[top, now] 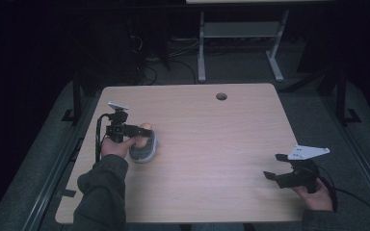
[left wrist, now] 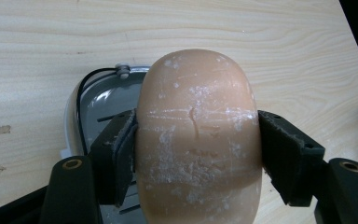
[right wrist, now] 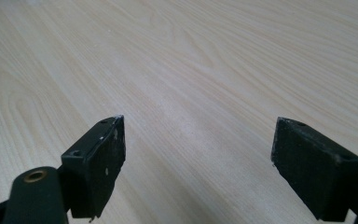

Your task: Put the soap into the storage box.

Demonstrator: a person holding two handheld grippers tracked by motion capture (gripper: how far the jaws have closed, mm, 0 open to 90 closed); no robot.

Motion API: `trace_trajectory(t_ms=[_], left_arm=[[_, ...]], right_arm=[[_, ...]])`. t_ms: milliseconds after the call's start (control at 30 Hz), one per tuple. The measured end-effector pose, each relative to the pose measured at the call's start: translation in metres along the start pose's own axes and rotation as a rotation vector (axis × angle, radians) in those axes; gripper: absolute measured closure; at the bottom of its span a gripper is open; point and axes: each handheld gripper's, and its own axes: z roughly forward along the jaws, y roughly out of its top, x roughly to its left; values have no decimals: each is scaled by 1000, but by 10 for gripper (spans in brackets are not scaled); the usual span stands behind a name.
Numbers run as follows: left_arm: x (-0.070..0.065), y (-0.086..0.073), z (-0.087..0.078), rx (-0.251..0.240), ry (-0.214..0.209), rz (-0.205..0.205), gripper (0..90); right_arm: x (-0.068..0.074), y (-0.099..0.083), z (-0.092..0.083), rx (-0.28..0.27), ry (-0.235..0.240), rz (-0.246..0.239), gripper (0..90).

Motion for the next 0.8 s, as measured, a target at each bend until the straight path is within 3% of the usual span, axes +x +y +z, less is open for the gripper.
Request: trace_trajectory(t_ms=[800], left_arm=[[-5,-1,15,79,158,63,323]], right_arm=[[-1,-1,0,1,1,-1,171]])
